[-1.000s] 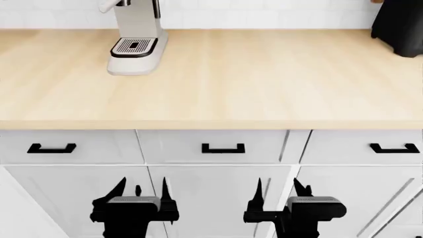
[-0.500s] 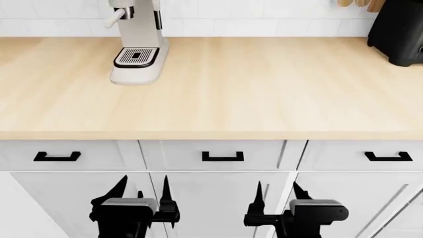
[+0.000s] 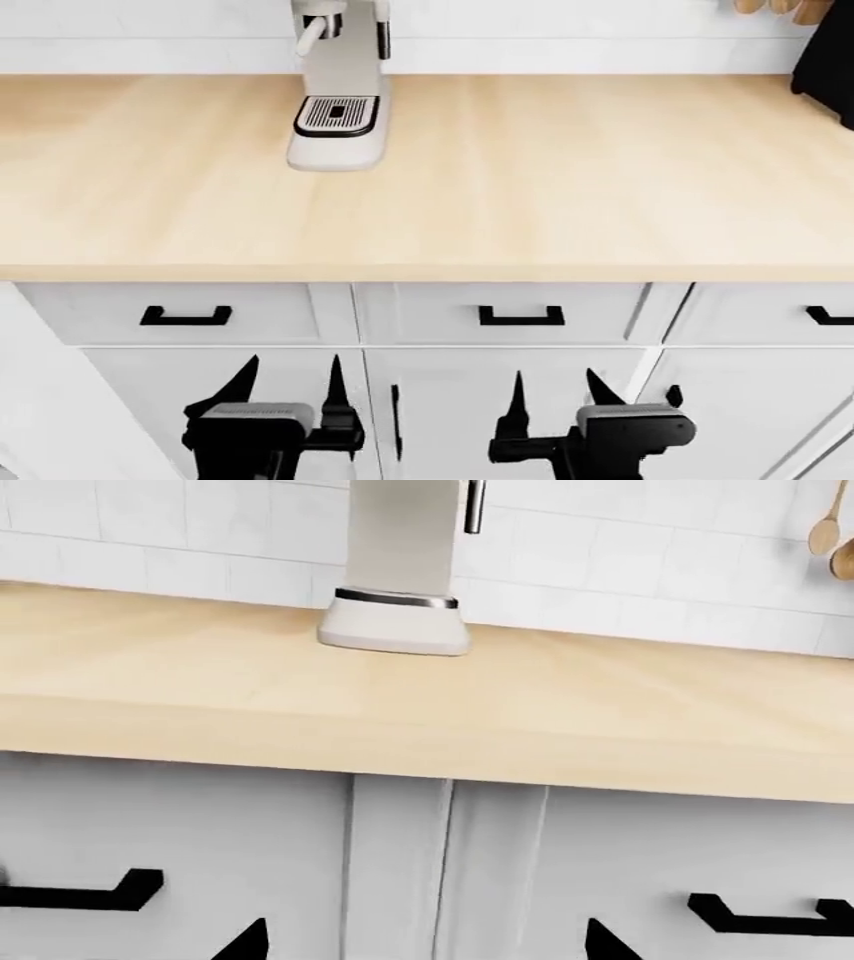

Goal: Pick the mug from the cabinet, place it under the coffee machine dispenser, and press the start button.

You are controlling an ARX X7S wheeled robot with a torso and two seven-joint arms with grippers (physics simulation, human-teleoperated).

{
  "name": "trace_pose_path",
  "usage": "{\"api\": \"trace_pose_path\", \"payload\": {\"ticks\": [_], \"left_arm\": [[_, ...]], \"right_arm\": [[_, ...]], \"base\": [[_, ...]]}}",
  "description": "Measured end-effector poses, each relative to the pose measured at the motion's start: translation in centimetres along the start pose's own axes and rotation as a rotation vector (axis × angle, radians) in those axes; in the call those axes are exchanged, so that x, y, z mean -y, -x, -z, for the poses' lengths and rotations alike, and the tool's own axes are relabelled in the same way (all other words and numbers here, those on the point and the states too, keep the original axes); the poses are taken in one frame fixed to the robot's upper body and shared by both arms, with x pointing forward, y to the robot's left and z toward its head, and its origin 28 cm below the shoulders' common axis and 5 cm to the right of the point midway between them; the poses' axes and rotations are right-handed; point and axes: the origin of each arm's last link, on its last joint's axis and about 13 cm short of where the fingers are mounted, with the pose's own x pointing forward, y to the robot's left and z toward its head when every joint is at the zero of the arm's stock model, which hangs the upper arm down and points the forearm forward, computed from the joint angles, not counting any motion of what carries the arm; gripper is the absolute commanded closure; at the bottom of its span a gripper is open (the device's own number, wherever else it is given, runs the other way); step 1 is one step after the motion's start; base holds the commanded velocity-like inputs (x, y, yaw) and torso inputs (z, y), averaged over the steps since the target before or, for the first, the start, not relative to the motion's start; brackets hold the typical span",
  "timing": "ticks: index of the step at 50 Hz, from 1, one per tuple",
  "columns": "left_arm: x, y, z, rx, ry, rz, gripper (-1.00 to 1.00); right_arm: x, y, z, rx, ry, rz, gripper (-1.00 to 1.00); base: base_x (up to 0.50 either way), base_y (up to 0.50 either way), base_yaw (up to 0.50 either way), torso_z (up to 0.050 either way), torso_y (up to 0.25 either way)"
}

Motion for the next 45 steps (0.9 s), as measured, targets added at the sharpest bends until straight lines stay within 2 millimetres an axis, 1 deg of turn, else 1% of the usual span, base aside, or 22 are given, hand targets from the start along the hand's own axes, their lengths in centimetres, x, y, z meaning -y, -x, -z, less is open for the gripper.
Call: {"api": "trace_pose_path", "payload": {"ticks": [25, 45], "left_arm": [[0.2, 0.5, 0.0, 0.001, 0.011, 0.003, -1.0], [0.1, 1.0, -0.3, 0.005, 0.01, -0.009, -1.0]], "right_arm": [[-0.3, 0.4, 0.0, 0.004, 0.085, -0.007, -1.0], [-0.5, 1.1, -0.3, 0.009, 0.098, -0.023, -1.0]], "base": [[0.0, 0.5, 0.0, 0.0, 0.0], [0.0, 0.5, 0.0, 0.0, 0.0]]}}
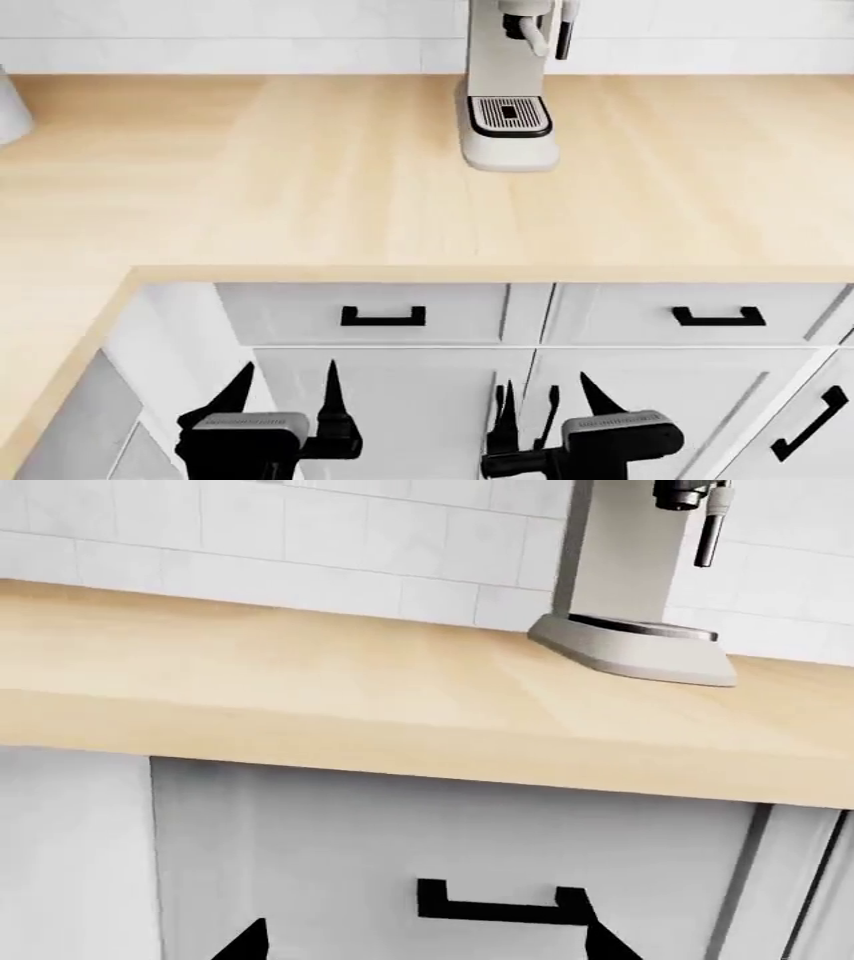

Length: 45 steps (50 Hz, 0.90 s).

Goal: Pick the mug from the cabinet, place it under the coffee machine dispenser, and press the start button.

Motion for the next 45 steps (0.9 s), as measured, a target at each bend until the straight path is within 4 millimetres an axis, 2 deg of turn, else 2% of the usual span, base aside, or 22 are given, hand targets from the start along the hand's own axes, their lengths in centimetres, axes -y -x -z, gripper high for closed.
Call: {"api": "trace_pose_path", "payload": {"ticks": [4, 7, 11, 15, 17, 19, 23, 25, 28, 31, 35, 40, 45], "left_arm": [[-0.2, -0.2, -0.8, 0.016, -0.003, -0.007, -1.0], [-0.5, -1.7, -3.3, 0.07, -0.014, -0.009, -1.0], [-1.1, -6.3, -7.8, 0.159, -0.102, -0.008, -1.0], [-1.5, -12.8, -13.5, 0.317, -0.221, -0.033, -1.0], [-1.6, -16.0, -16.7, 0.404, -0.264, -0.062, -1.0], [-2.1, -18.5, -18.9, 0.431, -0.307, -0.104, -1.0], [-4.2, -22.1, -20.4, 0.347, -0.379, -0.205, -1.0], [-5.2, -23.1, -20.9, 0.305, -0.404, -0.245, -1.0], [-6.4, -24.0, -21.4, 0.253, -0.429, -0.292, -1.0], [-7.3, -24.4, -21.9, 0.213, -0.445, -0.327, -1.0], [-8.1, -24.7, -22.3, 0.176, -0.456, -0.355, -1.0], [-8.8, -24.8, -22.7, 0.144, -0.463, -0.381, -1.0], [-9.5, -24.7, -23.0, 0.124, -0.465, -0.401, -1.0]], "right_arm": [[0.0, 0.2, -0.7, 0.016, -0.02, 0.002, -1.0], [0.7, -0.5, -3.6, 0.09, -0.016, 0.026, -1.0], [2.8, -3.3, -10.6, 0.244, -0.008, 0.071, -1.0], [4.5, -7.5, -17.0, 0.309, 0.014, 0.095, -1.0], [5.3, -9.9, -21.1, 0.383, 0.013, 0.107, -1.0], [6.2, -12.0, -26.1, 0.479, 0.002, 0.121, -1.0], [8.1, -14.2, -37.3, 0.639, -0.034, 0.16, -1.0], [9.0, -14.7, -41.3, 0.643, -0.054, 0.173, -1.0], [9.8, -14.5, -45.7, 0.632, -0.075, 0.179, -1.0], [10.3, -13.8, -48.9, 0.62, -0.079, 0.177, -1.0], [10.6, -12.8, -51.6, 0.607, -0.069, 0.178, -1.0], [10.5, -11.8, -53.5, 0.596, -0.046, 0.172, -1.0], [10.2, -11.1, -54.6, 0.582, -0.037, 0.159, -1.0]], "base": [[0.0, 0.0, 0.0, 0.0, 0.0], [0.0, 0.0, 0.0, 0.0, 0.0], [0.0, 0.0, 0.0, 0.0, 0.0], [0.0, 0.0, 0.0, 0.0, 0.0], [0.0, 0.0, 0.0, 0.0, 0.0], [0.0, 0.0, 0.0, 0.0, 0.0], [0.0, 0.0, 0.0, 0.0, 0.0], [0.0, 0.0, 0.0, 0.0, 0.0], [0.0, 0.0, 0.0, 0.0, 0.0], [0.0, 0.0, 0.0, 0.0, 0.0], [0.0, 0.23, 0.0, 0.0, 0.0], [0.0, 0.5, 0.0, 0.0, 0.0], [0.0, 0.03, 0.0, 0.0, 0.0]]}}
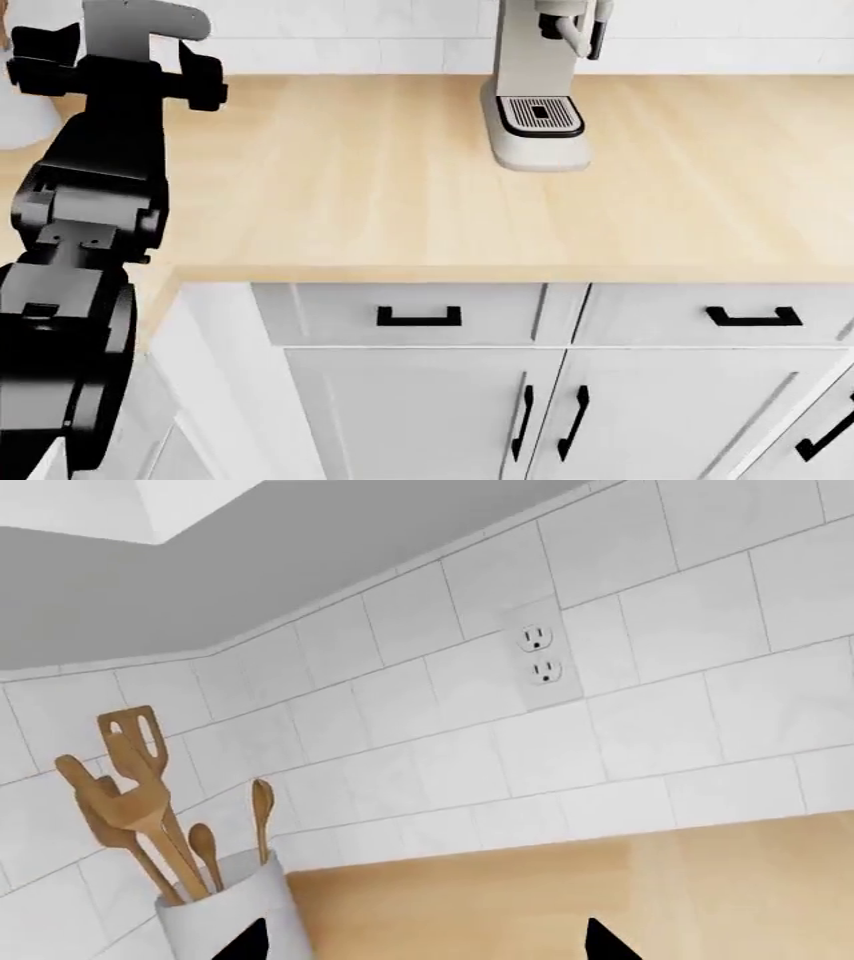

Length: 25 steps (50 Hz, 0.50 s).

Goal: Pick the mug from the cabinet, place it under the coffee machine dispenser, and press the start button.

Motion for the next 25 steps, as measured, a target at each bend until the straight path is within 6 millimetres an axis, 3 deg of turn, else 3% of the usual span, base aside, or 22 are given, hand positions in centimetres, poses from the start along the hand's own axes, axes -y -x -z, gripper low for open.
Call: {"api": "trace_pose_path", "payload": {"ticks": [7, 25], "left_arm": [[-0.43, -0.18, -0.18, -0.016, 0.0, -0.007, -1.0], [-0.78, -0.34, -0.47, -0.029, 0.009, -0.011, -1.0]], "right_arm": [[0.04, 0.13, -0.91, -0.022, 0.014, -0.003, -1.0], [0.08, 0.18, -0.92, -0.072, 0.035, -0.028, -1.0]], "base": [[0.43, 0.02, 0.0, 0.0, 0.0], [0.5, 0.02, 0.0, 0.0, 0.0]]}}
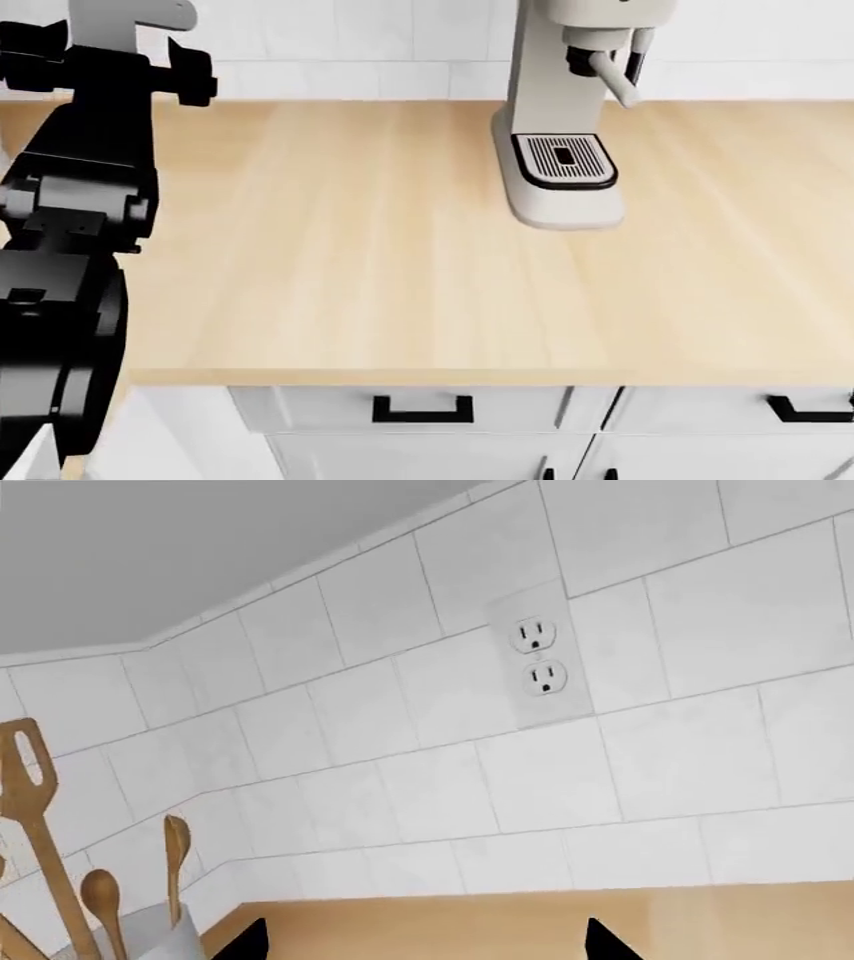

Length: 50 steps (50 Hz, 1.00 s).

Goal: Pick the mug from the cabinet, place it under the coffee machine dispenser, and press the start button.

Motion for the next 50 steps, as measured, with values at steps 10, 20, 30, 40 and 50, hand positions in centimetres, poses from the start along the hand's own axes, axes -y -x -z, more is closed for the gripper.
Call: {"api": "trace_pose_path", "payload": {"ticks": [10, 20, 30, 40, 50], "left_arm": [[-0.1, 0.0, 0.0, -0.004, 0.011, -0.003, -1.0], [-0.3, -0.1, 0.0, -0.005, 0.019, -0.007, -1.0], [-0.5, -0.1, -0.3, -0.002, 0.026, -0.012, -1.0], [-0.8, -0.2, -0.5, 0.003, 0.033, -0.02, -1.0], [-1.0, -0.3, -0.8, 0.011, 0.039, -0.023, -1.0]], "right_arm": [[0.0, 0.0, 0.2, -0.009, 0.01, -0.006, -1.0], [-0.1, -0.1, 0.4, -0.014, 0.012, -0.008, -1.0], [0.1, -0.2, 0.7, -0.024, 0.019, 0.001, -1.0], [0.2, -0.3, 1.4, -0.052, 0.057, 0.029, -1.0], [0.1, -0.4, 2.5, -0.098, 0.078, 0.038, -1.0]], "base": [[0.5, 0.02, 0.0, 0.0, 0.0], [0.5, 0.02, 0.0, 0.0, 0.0], [0.35, 0.02, 0.0, 0.0, 0.002], [0.0, 0.0, 0.0, 0.0, 0.0], [0.0, 0.0, 0.0, 0.0, 0.0]]}}
